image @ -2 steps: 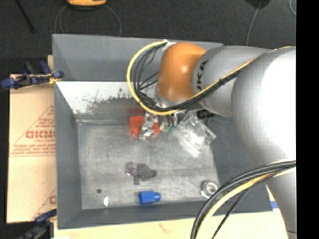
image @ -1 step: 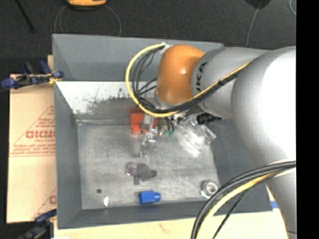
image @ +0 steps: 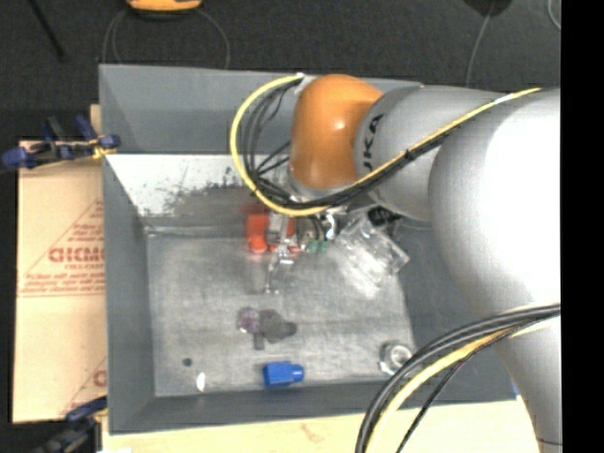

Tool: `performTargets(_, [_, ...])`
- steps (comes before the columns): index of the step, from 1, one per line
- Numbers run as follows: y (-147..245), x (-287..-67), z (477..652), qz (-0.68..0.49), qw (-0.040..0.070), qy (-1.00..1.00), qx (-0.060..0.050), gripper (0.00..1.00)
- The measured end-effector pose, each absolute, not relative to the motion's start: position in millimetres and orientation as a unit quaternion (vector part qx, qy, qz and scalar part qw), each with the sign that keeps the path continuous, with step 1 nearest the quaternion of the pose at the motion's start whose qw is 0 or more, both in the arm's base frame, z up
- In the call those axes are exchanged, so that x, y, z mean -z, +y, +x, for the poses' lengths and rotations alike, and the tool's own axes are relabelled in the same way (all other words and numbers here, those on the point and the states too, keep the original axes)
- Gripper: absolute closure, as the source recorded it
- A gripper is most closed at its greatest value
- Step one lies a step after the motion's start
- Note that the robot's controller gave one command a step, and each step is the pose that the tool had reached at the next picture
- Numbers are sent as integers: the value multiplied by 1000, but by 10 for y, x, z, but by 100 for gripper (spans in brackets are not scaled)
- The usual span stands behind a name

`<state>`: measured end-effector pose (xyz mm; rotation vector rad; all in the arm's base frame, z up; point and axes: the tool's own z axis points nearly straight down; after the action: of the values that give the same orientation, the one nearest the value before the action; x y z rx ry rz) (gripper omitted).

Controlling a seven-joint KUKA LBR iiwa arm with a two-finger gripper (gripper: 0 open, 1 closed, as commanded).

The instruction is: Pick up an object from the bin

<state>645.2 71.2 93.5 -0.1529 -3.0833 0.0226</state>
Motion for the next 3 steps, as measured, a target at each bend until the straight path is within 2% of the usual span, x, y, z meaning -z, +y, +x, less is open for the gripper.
performTargets(1, [568, -1032, 5433, -30, 1, -1000, -1, 0])
performTargets(2, [497, -822, 4984, 12, -18, -1000, 0, 0])
performTargets(3, [490, -786, 4917, 11, -7, -1000, -1, 100])
